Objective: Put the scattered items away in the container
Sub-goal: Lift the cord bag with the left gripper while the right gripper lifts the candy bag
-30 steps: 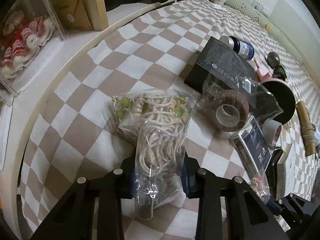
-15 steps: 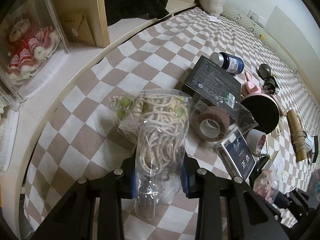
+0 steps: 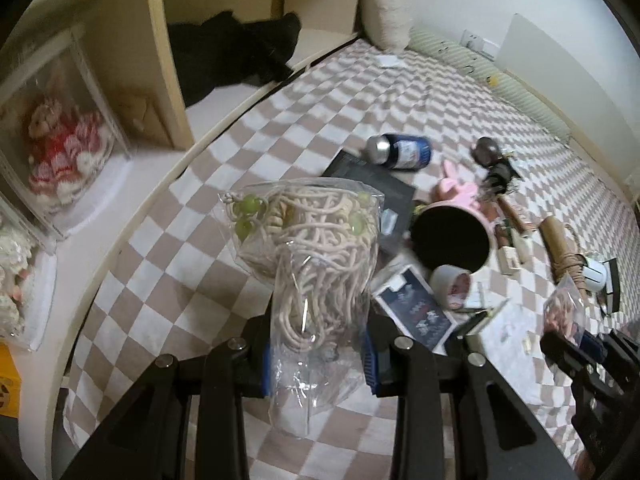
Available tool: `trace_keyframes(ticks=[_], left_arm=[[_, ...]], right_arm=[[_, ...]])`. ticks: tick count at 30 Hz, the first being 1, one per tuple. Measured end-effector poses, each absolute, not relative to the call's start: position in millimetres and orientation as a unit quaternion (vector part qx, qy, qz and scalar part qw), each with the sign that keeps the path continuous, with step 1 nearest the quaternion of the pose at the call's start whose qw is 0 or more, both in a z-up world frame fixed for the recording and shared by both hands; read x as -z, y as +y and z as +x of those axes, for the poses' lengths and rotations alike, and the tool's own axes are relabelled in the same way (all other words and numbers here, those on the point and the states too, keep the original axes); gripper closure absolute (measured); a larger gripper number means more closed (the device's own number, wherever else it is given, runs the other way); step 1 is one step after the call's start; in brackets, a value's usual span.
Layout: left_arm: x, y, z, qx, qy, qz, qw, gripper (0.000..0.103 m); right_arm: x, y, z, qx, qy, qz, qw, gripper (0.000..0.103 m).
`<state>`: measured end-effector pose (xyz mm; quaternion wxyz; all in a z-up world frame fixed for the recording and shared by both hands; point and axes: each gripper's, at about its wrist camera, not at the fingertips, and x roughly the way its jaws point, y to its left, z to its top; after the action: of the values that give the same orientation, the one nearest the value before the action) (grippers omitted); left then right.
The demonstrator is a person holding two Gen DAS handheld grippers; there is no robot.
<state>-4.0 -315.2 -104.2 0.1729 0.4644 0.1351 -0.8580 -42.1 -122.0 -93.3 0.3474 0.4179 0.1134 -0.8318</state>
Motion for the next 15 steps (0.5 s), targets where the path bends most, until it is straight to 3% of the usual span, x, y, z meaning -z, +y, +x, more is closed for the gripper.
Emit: trace_keyframes(ticks=[15], left_arm=[[34,-247,15,0.884,0.112,0.425,0.160,0.070]], right_arm=[[26,-54,-40,0.866,0.084,0.377,0.318,0.084]])
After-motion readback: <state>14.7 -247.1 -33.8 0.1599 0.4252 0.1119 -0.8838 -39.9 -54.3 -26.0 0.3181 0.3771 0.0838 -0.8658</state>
